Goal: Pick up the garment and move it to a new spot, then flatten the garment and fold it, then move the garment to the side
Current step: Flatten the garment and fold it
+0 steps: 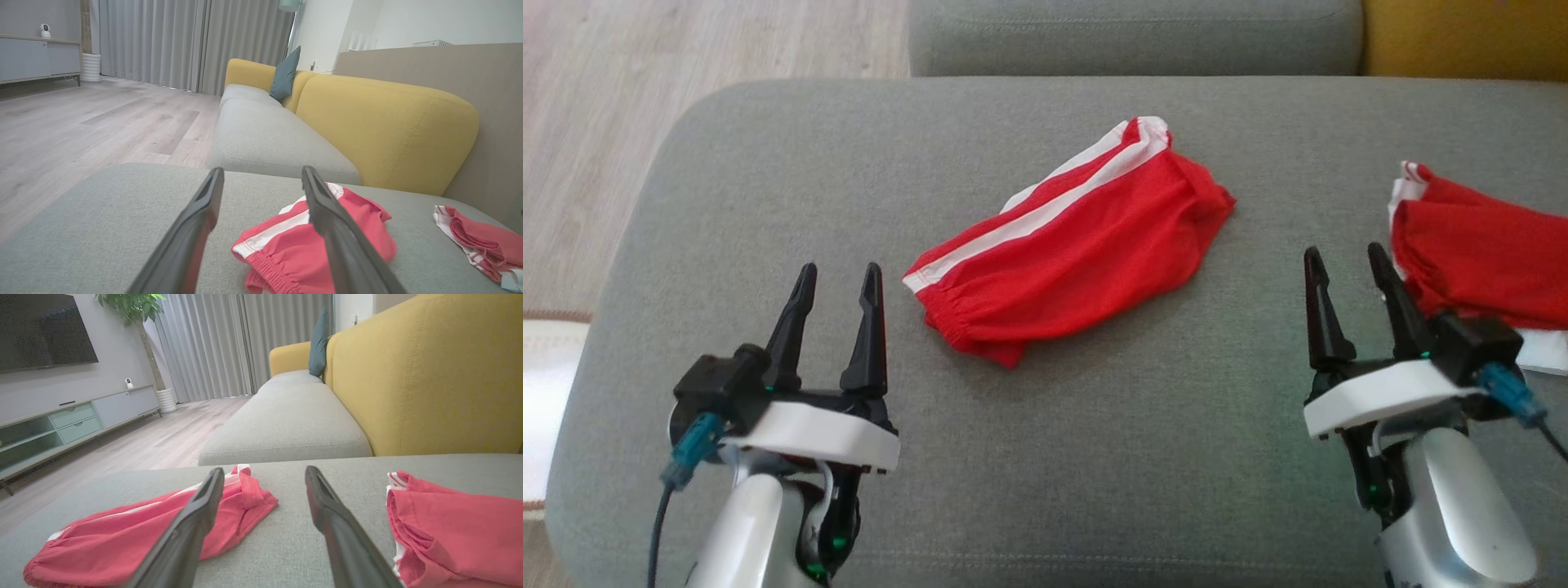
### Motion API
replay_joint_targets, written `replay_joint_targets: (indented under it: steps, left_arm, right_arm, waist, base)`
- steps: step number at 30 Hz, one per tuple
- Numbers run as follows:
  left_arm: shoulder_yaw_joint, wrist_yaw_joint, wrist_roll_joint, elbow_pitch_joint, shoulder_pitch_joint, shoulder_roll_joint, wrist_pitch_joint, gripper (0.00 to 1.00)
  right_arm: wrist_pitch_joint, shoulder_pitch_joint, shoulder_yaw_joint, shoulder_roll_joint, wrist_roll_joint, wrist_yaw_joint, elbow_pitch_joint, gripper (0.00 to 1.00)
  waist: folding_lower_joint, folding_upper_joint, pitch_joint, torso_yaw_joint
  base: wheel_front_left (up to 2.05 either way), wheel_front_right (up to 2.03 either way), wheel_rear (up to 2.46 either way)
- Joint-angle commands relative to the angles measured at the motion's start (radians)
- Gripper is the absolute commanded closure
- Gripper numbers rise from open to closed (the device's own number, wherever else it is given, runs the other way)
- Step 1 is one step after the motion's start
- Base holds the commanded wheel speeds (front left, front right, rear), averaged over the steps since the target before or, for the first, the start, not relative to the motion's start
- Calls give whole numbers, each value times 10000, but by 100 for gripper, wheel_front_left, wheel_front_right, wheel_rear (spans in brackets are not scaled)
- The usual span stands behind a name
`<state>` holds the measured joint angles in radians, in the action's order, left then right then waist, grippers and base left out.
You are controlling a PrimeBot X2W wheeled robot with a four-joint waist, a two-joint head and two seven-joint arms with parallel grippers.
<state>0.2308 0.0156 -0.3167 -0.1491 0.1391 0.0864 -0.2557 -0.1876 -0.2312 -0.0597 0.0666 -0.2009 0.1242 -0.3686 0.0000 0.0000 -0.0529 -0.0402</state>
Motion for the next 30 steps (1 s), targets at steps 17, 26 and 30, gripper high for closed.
replay_joint_targets:
  steps: [17,26,30]
  left_arm:
    - [-481,-797,-206,0,1195,-337,-61,0]
    - [-466,-866,-377,-178,1350,-358,-61,0]
    - [-289,-831,-426,-248,1419,-359,-61,0]
  right_arm:
    - [2598,-2199,1636,-162,-3086,65,-1764,0]
    - [3093,-4243,2543,-163,-3911,65,-4948,0]
    - [2942,-4928,3054,-163,-3652,65,-6182,0]
  waist:
    - [0,0,-1521,-1932]
    - [0,0,-1854,-2593]
    - [0,0,-1932,-2772]
  base:
    - [0,0,0]
    - [0,0,0]
    - [0,0,0]
